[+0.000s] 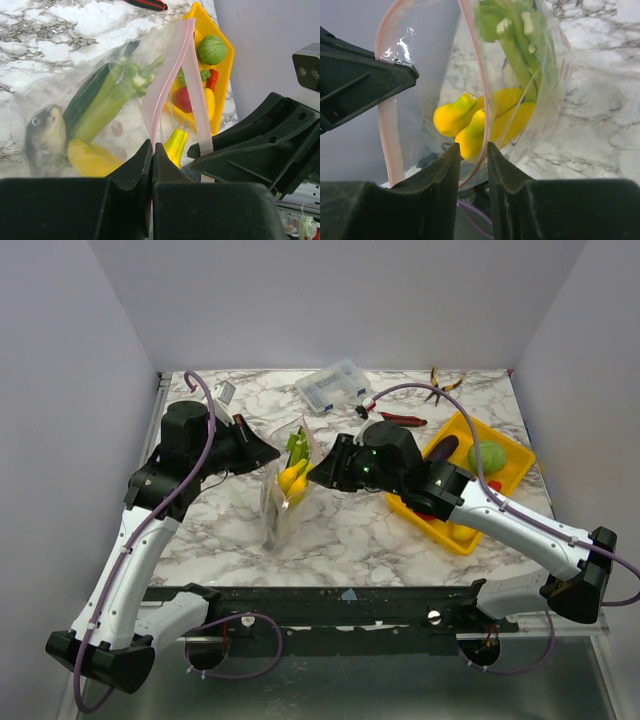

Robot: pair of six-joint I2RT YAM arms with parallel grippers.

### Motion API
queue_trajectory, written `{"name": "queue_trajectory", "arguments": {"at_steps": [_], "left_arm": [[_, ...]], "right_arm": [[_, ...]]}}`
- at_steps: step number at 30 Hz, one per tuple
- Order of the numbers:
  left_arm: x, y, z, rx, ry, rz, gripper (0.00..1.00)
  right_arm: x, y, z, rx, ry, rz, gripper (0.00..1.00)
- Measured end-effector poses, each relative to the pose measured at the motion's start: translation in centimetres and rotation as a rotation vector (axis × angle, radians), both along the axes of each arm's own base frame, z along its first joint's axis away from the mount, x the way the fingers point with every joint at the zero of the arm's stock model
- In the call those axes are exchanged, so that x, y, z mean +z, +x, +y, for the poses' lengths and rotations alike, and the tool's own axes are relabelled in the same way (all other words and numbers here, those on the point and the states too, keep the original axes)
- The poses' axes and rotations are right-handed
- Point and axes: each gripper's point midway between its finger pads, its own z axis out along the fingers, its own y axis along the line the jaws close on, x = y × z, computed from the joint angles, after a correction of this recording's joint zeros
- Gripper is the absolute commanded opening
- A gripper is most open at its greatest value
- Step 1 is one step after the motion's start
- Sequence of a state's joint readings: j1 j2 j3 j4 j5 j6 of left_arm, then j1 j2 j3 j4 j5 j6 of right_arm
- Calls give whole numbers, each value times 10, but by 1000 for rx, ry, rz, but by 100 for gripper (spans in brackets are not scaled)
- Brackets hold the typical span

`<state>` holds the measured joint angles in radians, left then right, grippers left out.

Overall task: Place the food in the zip-top bag and seal the zipper
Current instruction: Adjust the zipper food storage bag at the center of the board.

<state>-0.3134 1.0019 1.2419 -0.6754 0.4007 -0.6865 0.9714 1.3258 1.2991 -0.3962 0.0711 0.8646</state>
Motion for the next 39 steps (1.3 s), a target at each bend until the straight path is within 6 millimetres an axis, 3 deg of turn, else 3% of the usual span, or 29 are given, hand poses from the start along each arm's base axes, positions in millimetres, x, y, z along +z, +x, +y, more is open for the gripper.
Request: {"name": "queue_trajectory", "arguments": {"at_steps": [2,6,13,19,30,34,39], "left_arm": [[-1,0,1,0,10,-6,0],[1,2,13,38,68,-37,0],[5,1,40,126,180,-104,0],[11,-5,46,124,213,-117,0],[64,-32,51,121,165,-233,0],[49,-32,47,103,157,-202,0],[-9,-1,27,27,189,-1,0]], "right_arm": [[1,-3,4,15,18,20,21],[4,-11,7,49,32,45,1],[23,-26,16,139,103,58,1],[38,-39,27,233,165,56,1],[77,-62,51,408,350,59,1],[64,-56,53,395,304,49,1],[18,-34,43,274,126,64,1]]}}
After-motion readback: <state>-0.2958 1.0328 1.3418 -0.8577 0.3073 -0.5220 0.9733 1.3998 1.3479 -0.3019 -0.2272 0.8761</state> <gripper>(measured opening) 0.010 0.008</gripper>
